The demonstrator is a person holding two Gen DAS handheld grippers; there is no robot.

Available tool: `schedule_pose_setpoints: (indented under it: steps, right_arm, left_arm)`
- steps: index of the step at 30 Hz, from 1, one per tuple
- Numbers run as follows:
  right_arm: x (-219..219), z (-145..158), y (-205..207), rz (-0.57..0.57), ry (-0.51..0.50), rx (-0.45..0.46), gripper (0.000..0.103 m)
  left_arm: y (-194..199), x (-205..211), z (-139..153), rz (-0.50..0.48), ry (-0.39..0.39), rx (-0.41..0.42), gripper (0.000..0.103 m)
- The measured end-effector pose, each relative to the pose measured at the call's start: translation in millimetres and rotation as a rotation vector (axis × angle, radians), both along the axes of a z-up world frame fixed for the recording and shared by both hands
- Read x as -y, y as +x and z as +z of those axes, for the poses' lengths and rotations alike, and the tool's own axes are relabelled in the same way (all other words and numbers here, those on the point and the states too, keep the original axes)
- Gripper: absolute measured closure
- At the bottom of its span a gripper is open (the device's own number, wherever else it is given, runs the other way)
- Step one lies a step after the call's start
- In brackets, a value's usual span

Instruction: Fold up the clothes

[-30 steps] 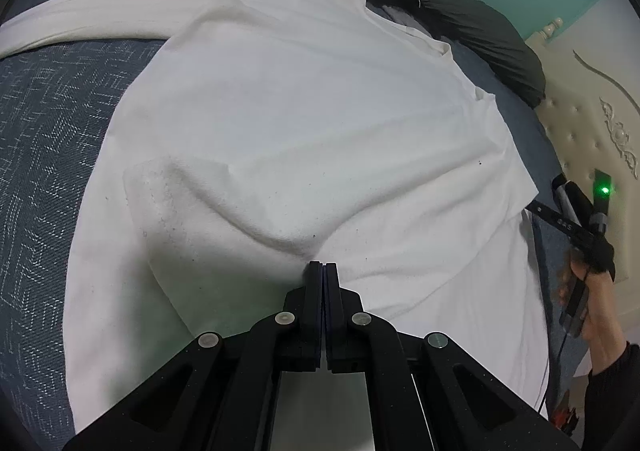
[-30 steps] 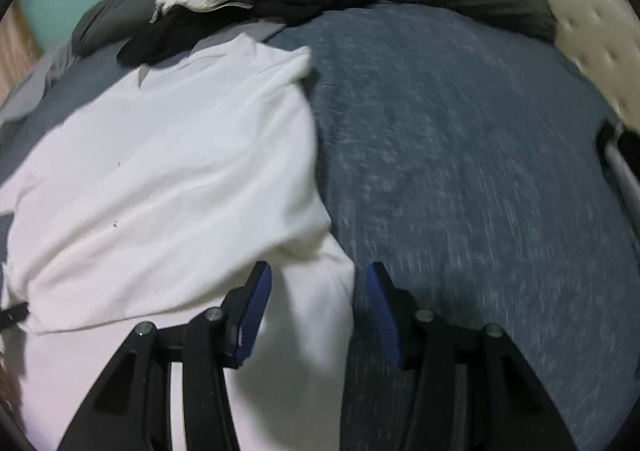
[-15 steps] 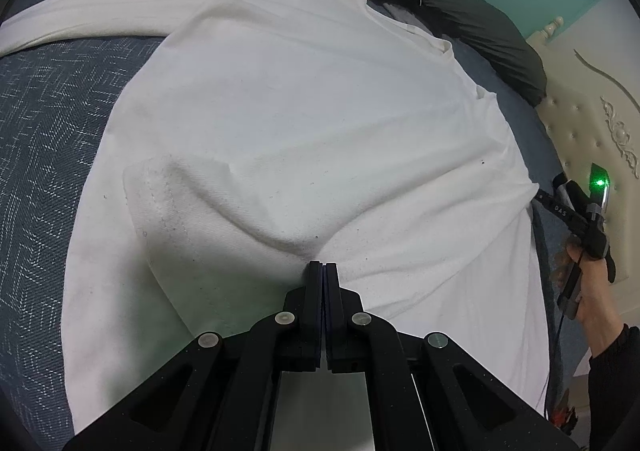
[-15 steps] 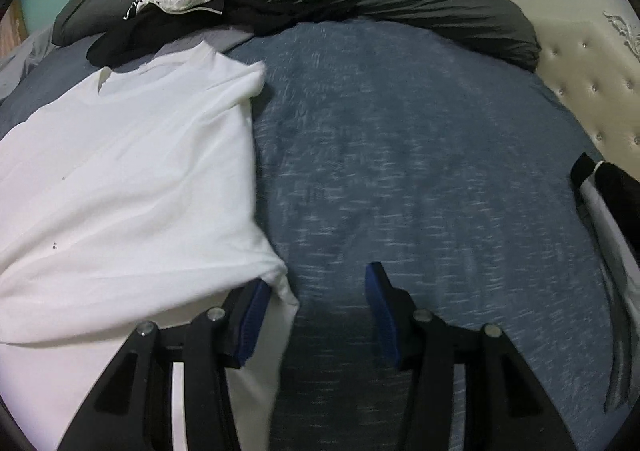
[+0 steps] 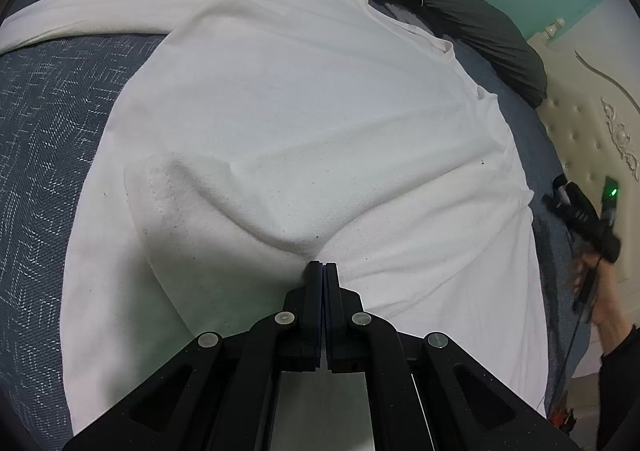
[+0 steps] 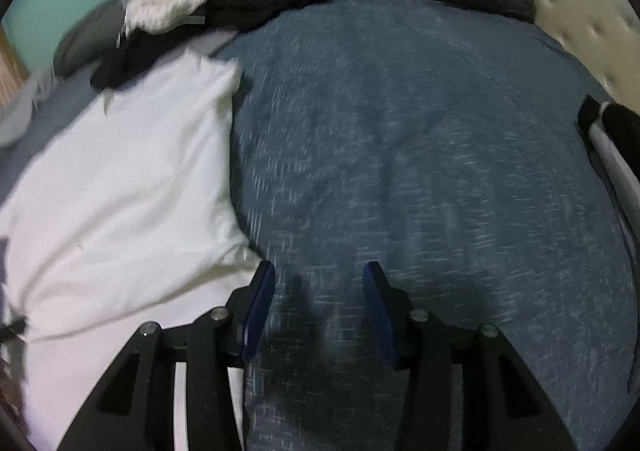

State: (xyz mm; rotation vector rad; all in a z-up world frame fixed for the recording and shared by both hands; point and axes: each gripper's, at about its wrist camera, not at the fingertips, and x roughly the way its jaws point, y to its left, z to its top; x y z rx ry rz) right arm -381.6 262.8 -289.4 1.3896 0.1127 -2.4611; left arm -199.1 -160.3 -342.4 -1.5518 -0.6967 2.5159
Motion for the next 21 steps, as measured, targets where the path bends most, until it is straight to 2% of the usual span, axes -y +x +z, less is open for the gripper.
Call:
schedule_pose_setpoints:
  steps: [4,7,12,21]
  right_arm:
    - [8,24,-27,-0.002,-0.156,0.02,0.054]
    - [43,39,-57,0.043,-0.193,0.015,0.048]
    - [94,47,-107,0.066,-0.157,0.038,0.046]
    - [139,21,-157,0.052,-0.029,0.102,0.046]
  left_arm:
    - [-1,-2,1,0.003,-0.009,-0.002,0.103]
    - [-1,-3,-1,0.001,-0.014,-0.007,0.103]
    - [-3,-3,-2,-0.008,-0.015,-0.007,0.103]
    - [-5,-6,-1,-0.026,-0.04,-0.005,0.103]
